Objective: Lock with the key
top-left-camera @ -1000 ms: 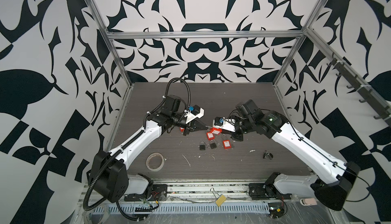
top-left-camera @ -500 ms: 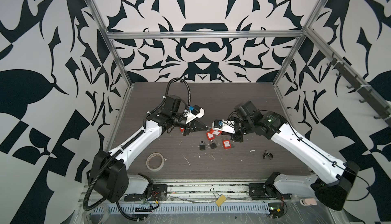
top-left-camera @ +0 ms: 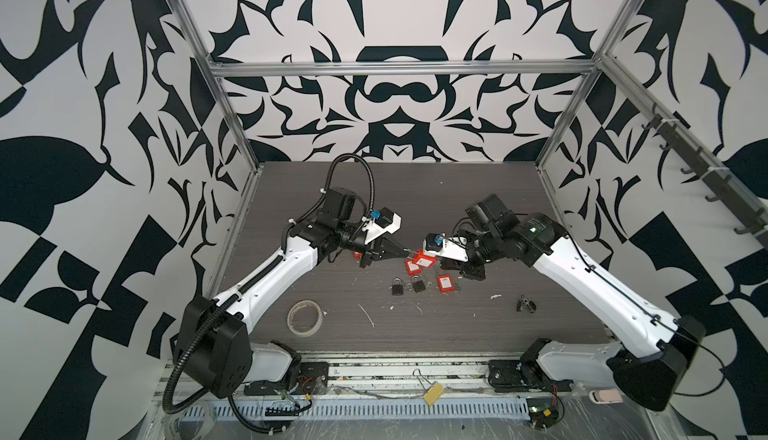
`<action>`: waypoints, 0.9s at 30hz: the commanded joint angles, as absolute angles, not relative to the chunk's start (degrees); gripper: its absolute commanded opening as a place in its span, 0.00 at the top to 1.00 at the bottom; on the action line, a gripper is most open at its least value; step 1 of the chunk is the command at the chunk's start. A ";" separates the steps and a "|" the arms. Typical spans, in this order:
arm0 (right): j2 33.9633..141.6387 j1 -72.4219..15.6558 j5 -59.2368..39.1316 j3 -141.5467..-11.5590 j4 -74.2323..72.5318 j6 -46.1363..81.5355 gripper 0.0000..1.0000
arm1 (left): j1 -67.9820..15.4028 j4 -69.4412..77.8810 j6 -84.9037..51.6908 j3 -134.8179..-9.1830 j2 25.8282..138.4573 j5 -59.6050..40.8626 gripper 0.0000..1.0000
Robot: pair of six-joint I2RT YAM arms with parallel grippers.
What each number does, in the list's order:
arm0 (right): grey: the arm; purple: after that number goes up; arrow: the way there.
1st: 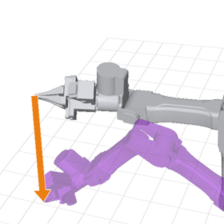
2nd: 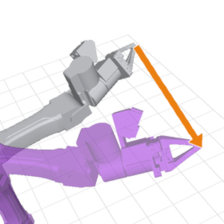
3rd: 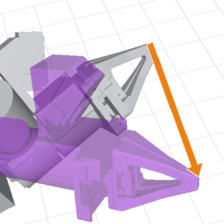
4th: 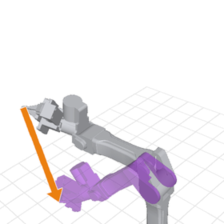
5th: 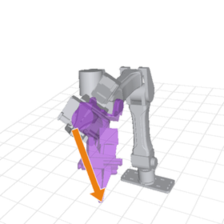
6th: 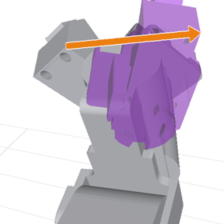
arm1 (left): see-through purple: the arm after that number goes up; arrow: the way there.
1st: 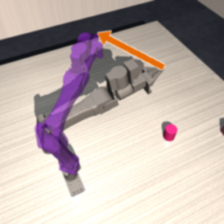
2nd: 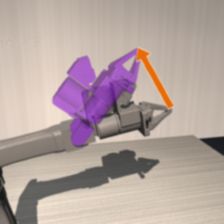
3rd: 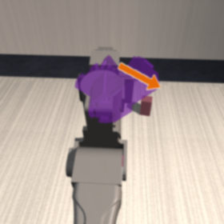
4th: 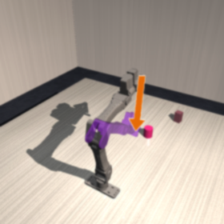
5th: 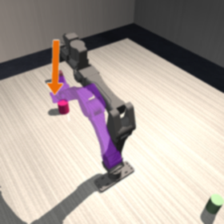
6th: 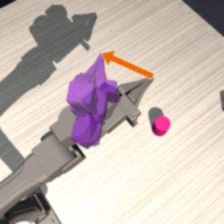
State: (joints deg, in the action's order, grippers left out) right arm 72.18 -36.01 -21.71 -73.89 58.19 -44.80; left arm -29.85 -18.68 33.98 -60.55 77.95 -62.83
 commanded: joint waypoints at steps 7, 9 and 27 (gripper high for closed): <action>71.88 -35.75 -24.94 -76.71 60.16 -45.88 0.79 | -29.58 -19.87 35.05 -62.85 76.25 -64.69 1.00; 71.72 -35.73 -25.68 -76.90 59.91 -45.73 0.76 | -29.56 -19.94 35.10 -62.84 76.22 -64.64 1.00; 70.71 -35.68 -25.61 -75.32 54.42 -44.21 0.87 | -30.18 -19.89 35.36 -62.90 76.47 -64.26 1.00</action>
State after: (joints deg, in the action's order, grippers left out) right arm 71.96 -35.70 -24.82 -74.61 55.16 -44.86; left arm -29.93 -19.16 34.48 -60.95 77.84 -62.83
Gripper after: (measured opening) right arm 0.144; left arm 0.060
